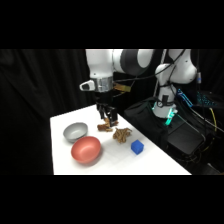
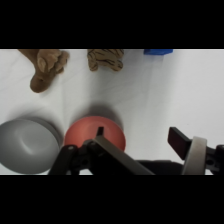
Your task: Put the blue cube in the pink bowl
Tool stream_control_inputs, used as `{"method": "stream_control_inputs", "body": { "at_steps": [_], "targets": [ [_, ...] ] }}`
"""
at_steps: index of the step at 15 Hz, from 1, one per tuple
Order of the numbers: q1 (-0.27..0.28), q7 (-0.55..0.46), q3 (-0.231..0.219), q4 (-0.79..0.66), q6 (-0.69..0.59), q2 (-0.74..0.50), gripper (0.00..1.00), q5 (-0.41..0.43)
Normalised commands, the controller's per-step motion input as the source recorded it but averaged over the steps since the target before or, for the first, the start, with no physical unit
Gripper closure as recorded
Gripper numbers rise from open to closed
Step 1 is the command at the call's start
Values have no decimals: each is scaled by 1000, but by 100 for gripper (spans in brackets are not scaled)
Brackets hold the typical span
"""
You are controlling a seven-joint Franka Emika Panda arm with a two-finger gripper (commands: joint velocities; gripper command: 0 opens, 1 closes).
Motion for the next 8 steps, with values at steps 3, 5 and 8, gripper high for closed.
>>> {"method": "stream_control_inputs", "body": {
  "at_steps": [3, 5, 8],
  "targets": [
    [-13, 38, 33, -34, -2, -44, 0, -16],
    [24, 111, 56, -192, 77, -184, 0, -18],
    [60, 218, 67, -350, 164, -320, 0, -28]
  ]
}}
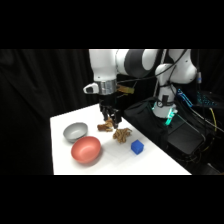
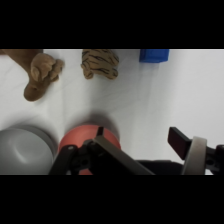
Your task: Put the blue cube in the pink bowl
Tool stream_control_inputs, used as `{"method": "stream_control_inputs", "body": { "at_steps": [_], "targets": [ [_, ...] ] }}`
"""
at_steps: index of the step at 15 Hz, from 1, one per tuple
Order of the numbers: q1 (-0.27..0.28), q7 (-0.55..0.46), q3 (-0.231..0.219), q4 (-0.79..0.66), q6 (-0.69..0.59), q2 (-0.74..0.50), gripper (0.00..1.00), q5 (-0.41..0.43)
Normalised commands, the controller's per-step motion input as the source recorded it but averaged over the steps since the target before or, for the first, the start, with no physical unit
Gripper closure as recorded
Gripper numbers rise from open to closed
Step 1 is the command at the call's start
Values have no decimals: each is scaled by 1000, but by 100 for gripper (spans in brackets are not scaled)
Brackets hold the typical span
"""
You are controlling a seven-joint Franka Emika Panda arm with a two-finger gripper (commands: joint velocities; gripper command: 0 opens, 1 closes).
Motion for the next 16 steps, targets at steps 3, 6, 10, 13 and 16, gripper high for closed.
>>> {"method": "stream_control_inputs", "body": {
  "at_steps": [3, 6, 10, 13, 16],
  "targets": [
    [82, 274, 74, -419, 193, -368, 0, -21],
    [103, 269, 96, -404, 239, -319, 0, -5],
    [114, 264, 108, -374, 312, -223, 0, 3],
    [86, 261, 79, -327, 374, -122, 0, -22],
    [58, 279, 47, -249, 372, 5, 0, -93]
  ]
}}
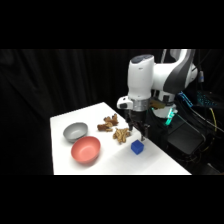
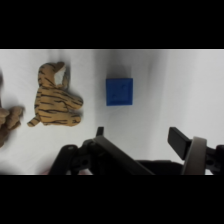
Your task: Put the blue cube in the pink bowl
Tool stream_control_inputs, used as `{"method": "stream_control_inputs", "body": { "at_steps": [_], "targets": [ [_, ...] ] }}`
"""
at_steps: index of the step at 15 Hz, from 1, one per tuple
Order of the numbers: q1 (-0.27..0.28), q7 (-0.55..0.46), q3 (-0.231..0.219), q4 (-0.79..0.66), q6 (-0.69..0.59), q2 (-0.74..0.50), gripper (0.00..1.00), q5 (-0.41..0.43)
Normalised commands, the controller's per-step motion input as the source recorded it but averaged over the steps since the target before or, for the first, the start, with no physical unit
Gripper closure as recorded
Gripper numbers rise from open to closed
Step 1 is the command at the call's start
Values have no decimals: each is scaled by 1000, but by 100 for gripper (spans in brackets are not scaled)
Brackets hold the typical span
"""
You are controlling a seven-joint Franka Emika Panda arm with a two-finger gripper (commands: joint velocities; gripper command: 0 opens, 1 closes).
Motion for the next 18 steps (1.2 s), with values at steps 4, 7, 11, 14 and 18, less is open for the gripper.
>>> {"method": "stream_control_inputs", "body": {
  "at_steps": [4, 7, 11, 14, 18],
  "targets": [
    [45, 313, 10, -151, 360, 112, 0, -195],
    [52, 228, -39, -48, 368, 203, 0, -148],
    [90, 131, -73, -26, 338, 194, 0, -56],
    [120, 100, -109, -36, 296, 167, 0, -30],
    [138, 68, -107, -29, 268, 144, 0, 13]
  ]
}}
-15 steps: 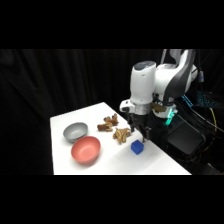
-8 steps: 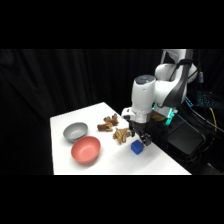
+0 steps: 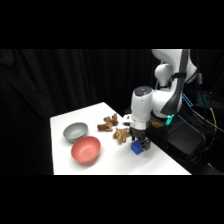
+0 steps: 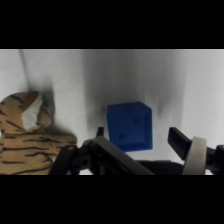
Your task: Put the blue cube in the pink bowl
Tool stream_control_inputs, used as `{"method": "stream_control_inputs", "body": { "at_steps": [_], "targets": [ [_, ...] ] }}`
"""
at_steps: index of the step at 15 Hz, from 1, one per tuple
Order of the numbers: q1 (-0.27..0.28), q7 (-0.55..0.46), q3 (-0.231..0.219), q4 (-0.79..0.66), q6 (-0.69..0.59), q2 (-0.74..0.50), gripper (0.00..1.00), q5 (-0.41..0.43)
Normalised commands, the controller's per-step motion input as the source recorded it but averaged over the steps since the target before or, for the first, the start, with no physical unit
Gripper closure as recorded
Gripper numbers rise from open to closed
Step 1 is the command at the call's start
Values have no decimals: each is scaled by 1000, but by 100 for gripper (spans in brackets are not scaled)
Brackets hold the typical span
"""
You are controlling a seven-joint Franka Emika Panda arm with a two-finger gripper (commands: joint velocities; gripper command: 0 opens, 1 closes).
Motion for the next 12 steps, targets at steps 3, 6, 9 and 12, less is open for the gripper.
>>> {"method": "stream_control_inputs", "body": {
  "at_steps": [3, 6, 9, 12],
  "targets": [
    [122, 27, -96, -22, 248, 129, 0, 60],
    [125, 7, -90, -15, 224, 90, 29, 82],
    [132, -1, -78, -33, 178, 15, 53, 98],
    [168, 45, -115, -76, 97, -104, 73, 56]
  ]
}}
